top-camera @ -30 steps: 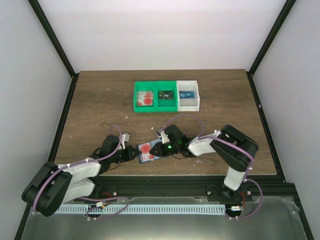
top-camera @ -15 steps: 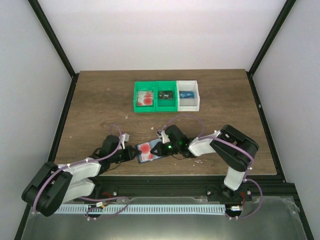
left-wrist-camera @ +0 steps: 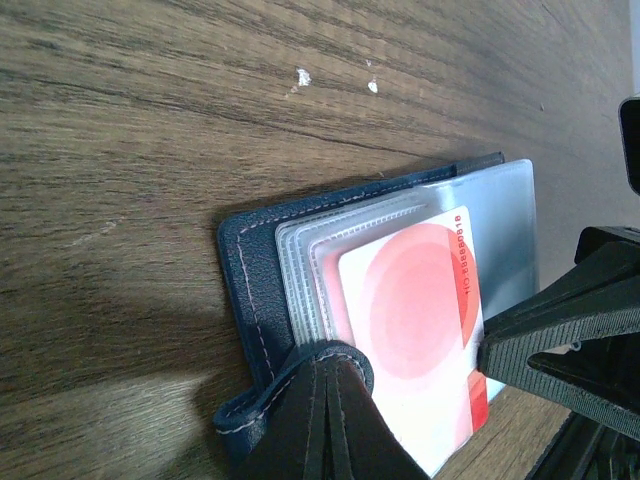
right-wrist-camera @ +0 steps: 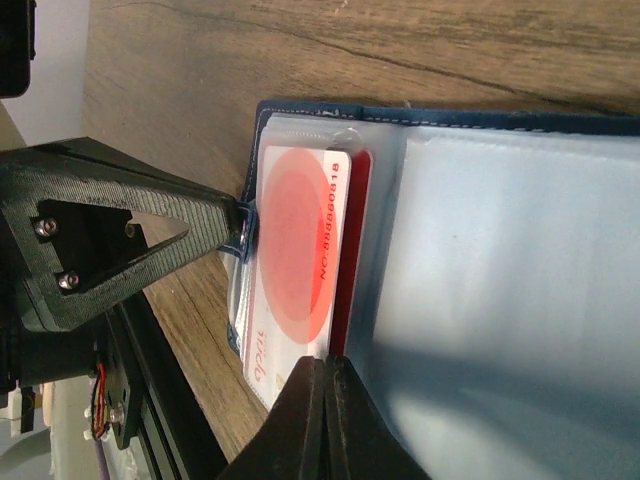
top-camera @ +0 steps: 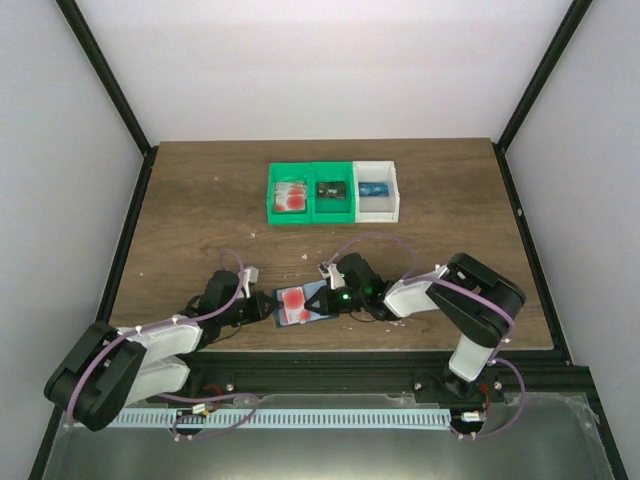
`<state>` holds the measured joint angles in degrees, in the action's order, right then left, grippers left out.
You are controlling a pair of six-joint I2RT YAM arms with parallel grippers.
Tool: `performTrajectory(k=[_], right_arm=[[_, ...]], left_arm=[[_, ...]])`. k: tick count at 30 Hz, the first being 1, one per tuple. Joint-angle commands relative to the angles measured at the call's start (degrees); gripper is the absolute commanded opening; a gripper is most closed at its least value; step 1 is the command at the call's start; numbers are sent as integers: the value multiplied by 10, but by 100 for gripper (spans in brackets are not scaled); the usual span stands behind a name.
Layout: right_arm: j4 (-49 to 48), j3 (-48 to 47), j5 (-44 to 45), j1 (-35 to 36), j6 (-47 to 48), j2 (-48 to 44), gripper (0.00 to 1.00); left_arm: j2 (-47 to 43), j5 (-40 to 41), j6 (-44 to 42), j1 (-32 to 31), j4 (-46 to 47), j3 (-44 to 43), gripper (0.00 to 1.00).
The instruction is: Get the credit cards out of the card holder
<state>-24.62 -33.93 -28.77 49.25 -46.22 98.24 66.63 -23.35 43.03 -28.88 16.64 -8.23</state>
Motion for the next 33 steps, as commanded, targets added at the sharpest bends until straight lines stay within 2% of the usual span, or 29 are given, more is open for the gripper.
performTrajectory(k=[1,12,27,28,33], right_arm=[[-17,11,-13,-5,-8,-20,0],[-26,57,-18,-32,-14,-55,1],[39,72,26,-44,2,-152,0],[43,73,28,-44,2,-159,0],[39,77,22,-44,-20,-199,1]], left_arm=[[8,12,-9,-1,-7,8,0],[8,13,-8,-1,-8,7,0],[-6,9,-8,-1,-41,-16,1],[-13,4,-6,-1,-46,-19,6],[-69,-34,34,-1,-58,-38,47]])
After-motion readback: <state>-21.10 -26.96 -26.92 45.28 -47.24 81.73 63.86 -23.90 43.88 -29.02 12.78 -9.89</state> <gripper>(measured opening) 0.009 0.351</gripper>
